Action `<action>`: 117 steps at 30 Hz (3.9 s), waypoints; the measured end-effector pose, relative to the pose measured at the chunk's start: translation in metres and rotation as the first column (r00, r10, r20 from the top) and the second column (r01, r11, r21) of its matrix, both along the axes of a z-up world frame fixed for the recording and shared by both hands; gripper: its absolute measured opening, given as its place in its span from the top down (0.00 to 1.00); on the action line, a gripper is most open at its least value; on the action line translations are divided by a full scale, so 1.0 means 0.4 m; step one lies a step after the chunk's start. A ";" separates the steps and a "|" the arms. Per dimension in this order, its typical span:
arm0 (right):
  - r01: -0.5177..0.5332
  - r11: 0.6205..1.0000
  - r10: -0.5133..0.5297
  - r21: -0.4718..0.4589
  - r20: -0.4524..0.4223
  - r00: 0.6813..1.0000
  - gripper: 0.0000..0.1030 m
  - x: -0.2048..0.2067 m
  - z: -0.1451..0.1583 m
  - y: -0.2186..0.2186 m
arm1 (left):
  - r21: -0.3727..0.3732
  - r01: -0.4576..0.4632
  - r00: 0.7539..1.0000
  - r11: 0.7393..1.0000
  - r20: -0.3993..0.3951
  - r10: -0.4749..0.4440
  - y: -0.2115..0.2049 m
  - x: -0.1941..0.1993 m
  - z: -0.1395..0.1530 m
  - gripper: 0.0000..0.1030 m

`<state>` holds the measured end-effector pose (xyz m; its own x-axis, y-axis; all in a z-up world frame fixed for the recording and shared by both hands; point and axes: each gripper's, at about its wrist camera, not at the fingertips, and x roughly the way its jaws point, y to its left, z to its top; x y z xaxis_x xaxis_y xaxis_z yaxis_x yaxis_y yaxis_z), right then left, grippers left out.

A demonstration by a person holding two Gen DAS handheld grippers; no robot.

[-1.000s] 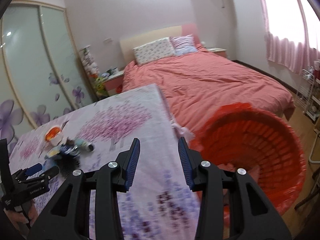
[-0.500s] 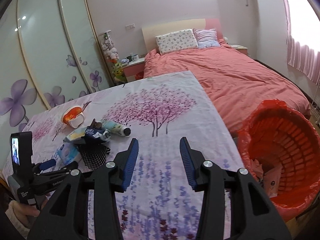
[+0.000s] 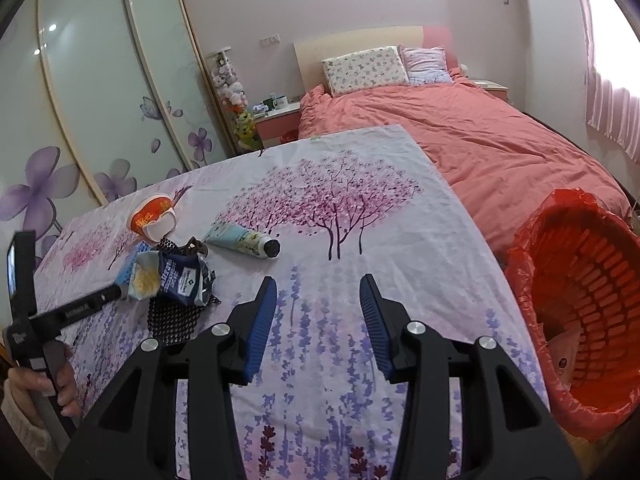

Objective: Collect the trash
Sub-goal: 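Grasp the blue tissue pack with the left gripper while the right grasps the hand cream tube, then carry the tissue pack and hand cream tube to the orange basket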

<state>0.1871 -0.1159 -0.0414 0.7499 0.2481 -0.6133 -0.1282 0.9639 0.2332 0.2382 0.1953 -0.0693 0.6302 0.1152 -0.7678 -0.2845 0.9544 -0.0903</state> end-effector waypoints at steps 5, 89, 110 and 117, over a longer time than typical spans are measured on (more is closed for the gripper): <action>-0.001 1.000 0.001 -0.002 -0.003 1.000 0.57 0.003 -0.004 0.004 | 0.013 0.027 0.999 1.000 0.045 -0.027 -0.037 0.025 0.025 0.17; -0.015 0.988 -0.010 -0.151 -0.164 0.986 0.73 0.223 -0.087 0.116 | 0.067 0.010 0.999 0.998 -0.042 -0.007 0.104 0.082 -0.034 0.51; 0.071 0.997 -0.071 -0.018 0.012 0.997 0.73 0.067 0.051 -0.029 | 0.077 0.147 0.983 0.986 0.099 -0.154 -0.072 0.006 0.138 0.52; 0.125 0.992 -0.126 0.012 0.089 0.988 0.73 0.005 0.102 -0.095 | 0.070 0.261 0.950 0.963 0.155 -0.269 -0.212 -0.025 0.207 0.52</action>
<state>0.1890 -0.1540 -0.0005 0.8268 0.1519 -0.5416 -0.0267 0.9723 0.2320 0.2283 0.1103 0.0136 0.7584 -0.0386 -0.6506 -0.0058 0.9978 -0.0659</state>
